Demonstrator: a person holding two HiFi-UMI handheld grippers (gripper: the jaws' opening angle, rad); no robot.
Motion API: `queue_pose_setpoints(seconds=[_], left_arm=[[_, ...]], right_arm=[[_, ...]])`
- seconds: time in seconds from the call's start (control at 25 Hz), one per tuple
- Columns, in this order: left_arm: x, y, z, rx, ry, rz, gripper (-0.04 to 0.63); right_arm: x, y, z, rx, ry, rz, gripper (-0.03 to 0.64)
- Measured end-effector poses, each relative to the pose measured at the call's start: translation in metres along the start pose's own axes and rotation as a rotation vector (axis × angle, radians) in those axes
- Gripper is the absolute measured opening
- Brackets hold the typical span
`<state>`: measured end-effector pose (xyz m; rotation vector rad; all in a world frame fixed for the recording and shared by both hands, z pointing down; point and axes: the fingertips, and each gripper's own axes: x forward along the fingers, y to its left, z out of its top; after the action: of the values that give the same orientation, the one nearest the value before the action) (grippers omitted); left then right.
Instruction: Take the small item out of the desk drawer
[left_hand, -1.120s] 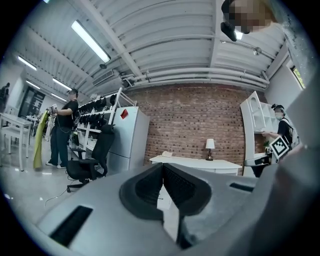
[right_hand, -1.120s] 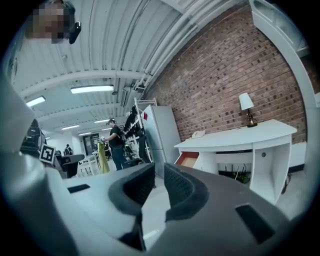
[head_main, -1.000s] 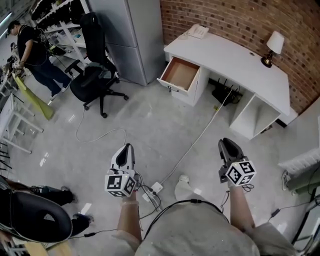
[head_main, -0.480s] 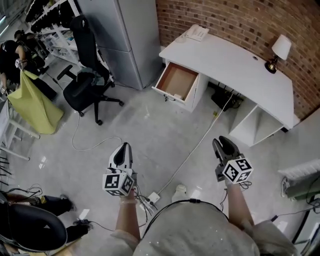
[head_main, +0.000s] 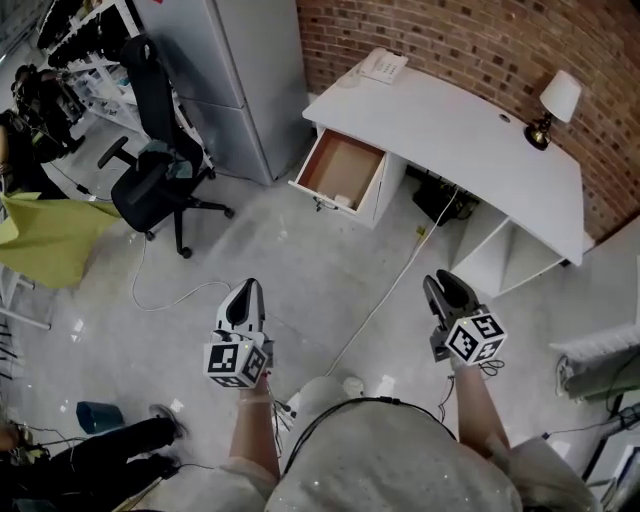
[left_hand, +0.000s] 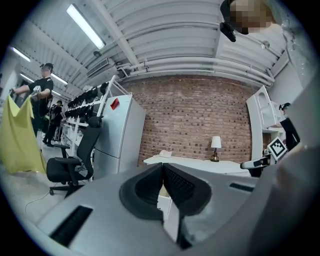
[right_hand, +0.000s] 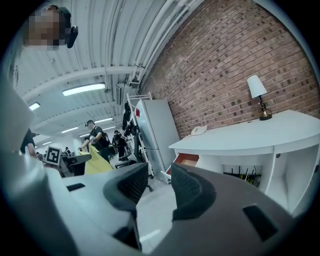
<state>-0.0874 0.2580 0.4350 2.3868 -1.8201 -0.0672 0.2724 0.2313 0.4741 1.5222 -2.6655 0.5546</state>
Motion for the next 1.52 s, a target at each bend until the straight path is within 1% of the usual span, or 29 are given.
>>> queue_pose_setpoints(seconds=[0.2, 0.36, 0.64, 0.92, 1.08, 1.32, 1.52], left_arm=[[0.011, -0.002, -0.007, -0.008, 0.019, -0.008, 0.005], [0.021, -0.001, -0.003, -0.004, 0.016, -0.019, 0.005], [0.048, 0.004, -0.012, 0.002, 0.035, -0.041, 0.005], [0.1, 0.03, -0.011, 0.004, 0.052, -0.056, 0.005], [0.134, 0.043, -0.015, 0.011, 0.072, -0.088, 0.005], [0.173, 0.072, -0.022, 0.008, 0.121, -0.106, 0.005], [0.208, 0.096, -0.026, -0.007, 0.142, -0.114, 0.005]], right_arm=[[0.003, -0.005, 0.002, -0.003, 0.011, -0.002, 0.155], [0.004, -0.011, 0.004, 0.006, 0.005, -0.017, 0.156], [0.029, -0.018, -0.003, 0.016, 0.025, -0.015, 0.164], [0.079, -0.026, 0.005, 0.016, 0.045, -0.012, 0.17], [0.118, -0.031, 0.006, 0.026, 0.056, -0.003, 0.173], [0.179, -0.03, -0.004, 0.051, 0.12, 0.014, 0.178], [0.224, -0.033, -0.007, 0.059, 0.159, 0.022, 0.179]])
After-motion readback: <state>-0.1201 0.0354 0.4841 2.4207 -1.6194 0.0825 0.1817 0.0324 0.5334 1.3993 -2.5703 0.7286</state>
